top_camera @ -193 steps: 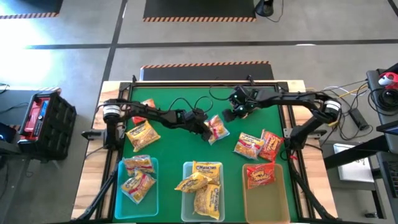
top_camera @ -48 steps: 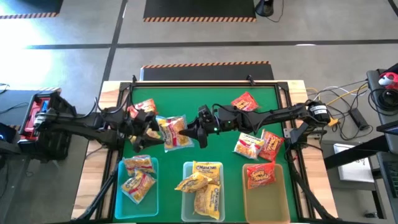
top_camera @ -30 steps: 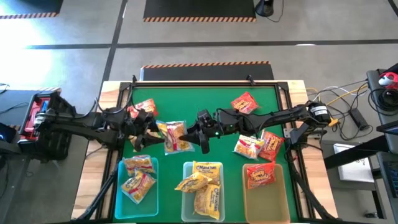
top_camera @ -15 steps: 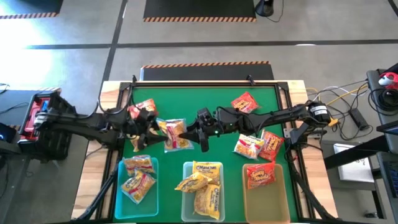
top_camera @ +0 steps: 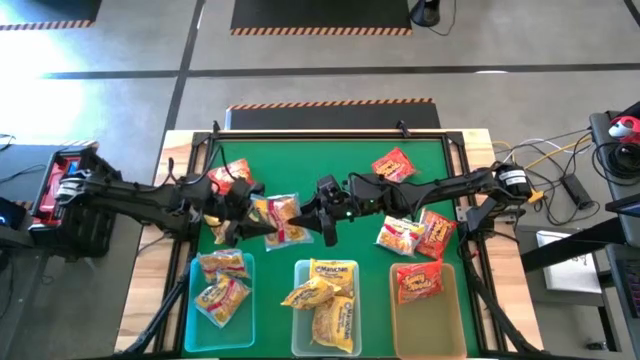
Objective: Sort Maruchan noodles
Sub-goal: Put the blue noodle pack into the blue bin
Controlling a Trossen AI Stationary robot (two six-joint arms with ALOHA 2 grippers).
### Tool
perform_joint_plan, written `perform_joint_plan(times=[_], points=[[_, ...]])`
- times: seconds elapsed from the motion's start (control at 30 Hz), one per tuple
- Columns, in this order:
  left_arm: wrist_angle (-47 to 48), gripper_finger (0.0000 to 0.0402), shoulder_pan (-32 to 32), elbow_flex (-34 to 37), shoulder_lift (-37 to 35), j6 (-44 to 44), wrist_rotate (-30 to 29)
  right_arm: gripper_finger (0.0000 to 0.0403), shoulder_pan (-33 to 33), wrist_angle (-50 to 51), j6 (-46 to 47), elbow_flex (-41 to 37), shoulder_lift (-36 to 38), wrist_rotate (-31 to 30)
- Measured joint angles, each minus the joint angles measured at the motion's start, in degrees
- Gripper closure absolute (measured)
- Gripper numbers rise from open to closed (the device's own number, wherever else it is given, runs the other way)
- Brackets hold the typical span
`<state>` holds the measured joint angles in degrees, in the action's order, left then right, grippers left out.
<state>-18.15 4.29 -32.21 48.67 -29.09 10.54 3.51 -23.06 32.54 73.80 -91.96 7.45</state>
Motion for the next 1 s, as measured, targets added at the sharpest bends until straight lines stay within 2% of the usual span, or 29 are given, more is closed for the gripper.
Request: perform_joint_plan(times=[0.23, 0.4, 0.63, 0.77, 0.9, 1.0], points=[[0.58, 0.0268, 0.01, 0.0, 0.0, -2.26, 1.29, 0.027, -0.02, 0.66, 1.09, -0.02, 0.13, 2.61], [3.52, 0.0317, -0.07, 0.02, -0.88, -3.9, 1.29, 0.0249, -1.08, 9.7, 2.22, -0.02, 2.6, 3.02], [14.54, 0.0323, -0.02, 0.07, -6.0, -8.06, 3.78, 0.0232, -2.84, 26.59, 3.65, -0.04, 10.17, 3.0], [22.77, 0.0323, 0.43, 0.04, -9.4, -15.3, 11.57, 0.0231, -2.75, 35.71, 4.96, -0.02, 14.06, 3.05], [33.36, 0.0323, 4.24, 0.04, -11.75, -24.88, 17.61, 0.0235, -2.22, 41.22, 7.06, -0.04, 15.12, 2.83], [42.18, 0.0324, 9.57, 0.02, -13.59, -32.18, 19.22, 0.0237, -1.2, 43.27, 7.25, -0.04, 15.14, 3.03]])
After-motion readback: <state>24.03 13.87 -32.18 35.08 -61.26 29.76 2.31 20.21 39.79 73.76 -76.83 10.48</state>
